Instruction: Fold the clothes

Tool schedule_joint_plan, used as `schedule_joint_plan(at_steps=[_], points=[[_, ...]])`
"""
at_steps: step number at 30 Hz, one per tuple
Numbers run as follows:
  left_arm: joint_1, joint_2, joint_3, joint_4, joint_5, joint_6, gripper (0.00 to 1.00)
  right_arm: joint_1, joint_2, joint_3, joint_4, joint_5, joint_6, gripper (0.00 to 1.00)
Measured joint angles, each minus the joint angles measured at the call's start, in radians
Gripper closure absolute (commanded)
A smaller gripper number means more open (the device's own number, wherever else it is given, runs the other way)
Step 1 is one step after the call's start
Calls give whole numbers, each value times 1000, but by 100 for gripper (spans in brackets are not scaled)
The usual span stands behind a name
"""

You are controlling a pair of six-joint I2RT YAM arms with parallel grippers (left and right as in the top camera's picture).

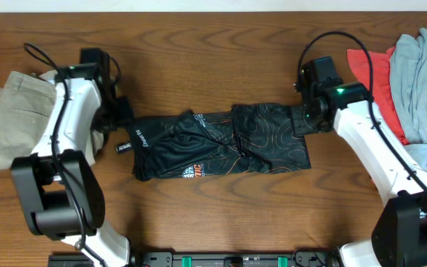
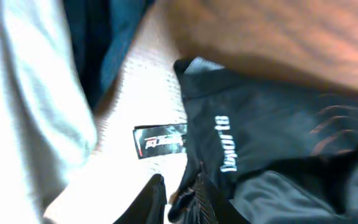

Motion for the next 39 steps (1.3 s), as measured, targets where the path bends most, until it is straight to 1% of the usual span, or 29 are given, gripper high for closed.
schedule_joint_plan(at_steps=[2, 3, 5, 8, 12, 15, 23, 27, 28, 30, 32, 33, 36, 37, 39], points=[[-13, -14, 13, -17, 0, -2, 80, -13, 0, 0, 0, 3, 0, 56], [-23, -18, 15, -29, 0, -2, 77, -18, 0, 0, -2, 5, 0, 56], [-42, -19, 14, -49, 0, -1, 57, -29, 0, 0, -9, 6, 0, 55], [-64, -19, -6, -48, 0, -1, 43, -35, 0, 0, -17, 8, 0, 55], [-66, -19, -86, -23, 0, -11, 39, -36, 0, 0, -16, 8, 1, 54], [-65, -19, -154, 29, 13, -11, 38, -36, 0, 0, -17, 8, 3, 54], [-65, -19, -343, 282, 88, -14, 34, -36, 0, 0, -16, 8, 3, 54], [-65, -36, -413, 390, 93, -21, 34, -36, 0, 0, -18, 8, 3, 54], [-65, -44, -423, 417, 93, -21, 35, -36, 0, 0, -16, 8, 3, 54], [-65, -54, -438, 449, 101, -24, 45, -36, 0, 0, -17, 8, 3, 54], [-63, -57, -444, 468, 127, -27, 61, -36, 0, 0, -17, 9, 3, 54], [-61, -57, -446, 476, 148, -24, 71, -36, 0, 0, -17, 8, 3, 54], [-60, -55, -453, 481, 201, -25, 91, -36, 0, 0, -16, 8, 3, 54], [-61, -54, -456, 483, 212, -26, 94, -36, 0, 0, -17, 8, 3, 54], [-60, -53, -460, 481, 231, -24, 94, -36, 0, 0, -17, 8, 3, 54]])
